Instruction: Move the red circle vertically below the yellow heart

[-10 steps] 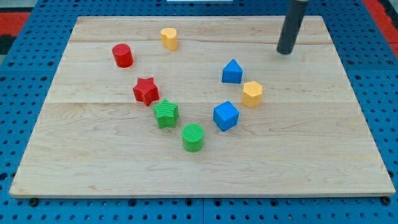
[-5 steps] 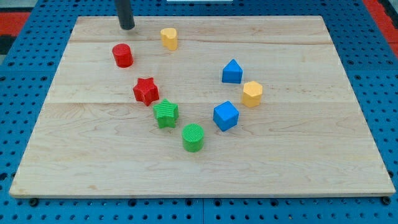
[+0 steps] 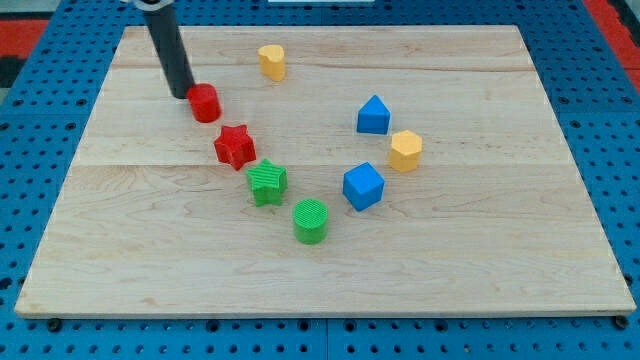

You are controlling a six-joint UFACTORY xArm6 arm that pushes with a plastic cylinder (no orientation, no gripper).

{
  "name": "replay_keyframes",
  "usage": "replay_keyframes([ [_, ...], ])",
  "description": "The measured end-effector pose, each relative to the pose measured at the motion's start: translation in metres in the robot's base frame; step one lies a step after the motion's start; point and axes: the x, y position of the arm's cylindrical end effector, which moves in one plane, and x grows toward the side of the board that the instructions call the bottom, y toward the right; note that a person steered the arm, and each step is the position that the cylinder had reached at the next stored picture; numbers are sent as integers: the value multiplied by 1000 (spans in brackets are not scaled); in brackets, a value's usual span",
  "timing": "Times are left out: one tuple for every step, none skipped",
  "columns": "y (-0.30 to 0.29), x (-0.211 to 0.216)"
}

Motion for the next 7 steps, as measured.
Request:
replay_keyframes([
  [22, 4],
  [-14, 14],
  [-19, 27],
  [-2, 27],
  [20, 27],
  [45, 27],
  [47, 27],
])
